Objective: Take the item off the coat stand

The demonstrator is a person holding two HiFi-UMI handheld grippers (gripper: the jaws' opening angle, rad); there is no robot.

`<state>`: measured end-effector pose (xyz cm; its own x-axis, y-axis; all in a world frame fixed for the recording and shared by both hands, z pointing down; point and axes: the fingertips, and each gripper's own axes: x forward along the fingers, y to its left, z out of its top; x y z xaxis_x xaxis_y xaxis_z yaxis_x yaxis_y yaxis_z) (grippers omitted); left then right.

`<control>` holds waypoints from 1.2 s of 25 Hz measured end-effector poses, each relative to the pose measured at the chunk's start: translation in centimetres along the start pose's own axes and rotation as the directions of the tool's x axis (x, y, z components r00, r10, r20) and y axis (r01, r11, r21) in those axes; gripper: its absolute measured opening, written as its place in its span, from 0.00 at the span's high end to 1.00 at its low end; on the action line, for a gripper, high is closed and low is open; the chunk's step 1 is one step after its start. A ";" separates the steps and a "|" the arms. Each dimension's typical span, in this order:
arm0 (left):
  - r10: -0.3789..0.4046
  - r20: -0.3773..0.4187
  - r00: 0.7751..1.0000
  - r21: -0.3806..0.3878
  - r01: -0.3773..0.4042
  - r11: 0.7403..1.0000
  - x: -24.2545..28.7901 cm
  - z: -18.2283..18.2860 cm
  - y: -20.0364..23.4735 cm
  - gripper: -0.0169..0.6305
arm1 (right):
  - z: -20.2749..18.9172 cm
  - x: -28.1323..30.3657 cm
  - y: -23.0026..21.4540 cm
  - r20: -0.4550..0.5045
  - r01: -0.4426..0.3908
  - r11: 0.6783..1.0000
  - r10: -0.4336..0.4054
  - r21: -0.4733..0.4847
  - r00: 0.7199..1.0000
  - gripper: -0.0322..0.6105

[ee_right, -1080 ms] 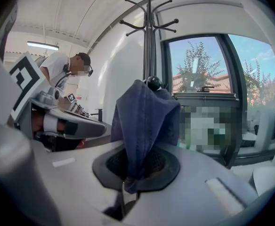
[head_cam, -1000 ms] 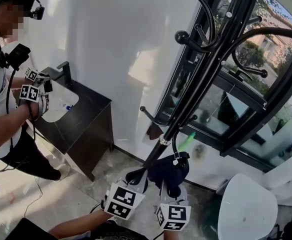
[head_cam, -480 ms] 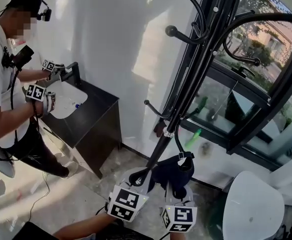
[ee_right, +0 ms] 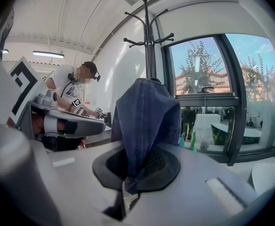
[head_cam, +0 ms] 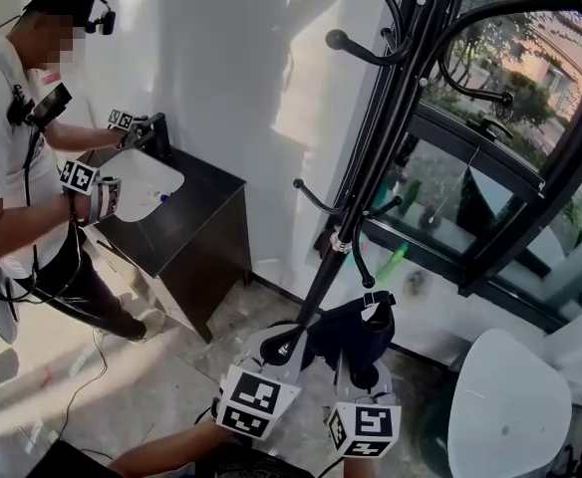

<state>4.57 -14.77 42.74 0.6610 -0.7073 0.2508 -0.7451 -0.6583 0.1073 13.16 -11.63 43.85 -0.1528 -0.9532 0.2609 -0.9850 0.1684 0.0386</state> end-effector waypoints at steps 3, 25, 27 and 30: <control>0.017 -0.001 1.000 0.010 -0.017 1.000 -0.7 -0.1 -0.3 0.97 | 0.1 -0.7 0.1 0.007 -0.006 1.000 0.006 0.009 1.000 0.93; 0.027 0.012 1.000 0.041 -0.028 0.999 -3.6 -0.6 -3.2 0.97 | 0.7 -4.9 0.8 0.050 -0.016 0.999 0.014 0.030 0.999 0.93; 0.026 0.012 1.000 0.040 -0.027 0.999 -3.7 -0.6 -3.3 0.97 | 0.7 -5.0 0.9 0.049 -0.015 0.999 0.014 0.028 0.999 0.93; 0.025 0.015 1.000 0.042 -0.025 0.999 -3.8 -0.5 -3.5 0.97 | 0.8 -5.2 0.9 0.050 -0.013 1.000 0.011 0.026 0.999 0.93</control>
<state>4.62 -9.62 41.84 0.6436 -0.7271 0.2391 -0.7572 -0.6504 0.0603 13.02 -6.69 41.74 -0.1676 -0.9626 0.2129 -0.9848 0.1737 0.0098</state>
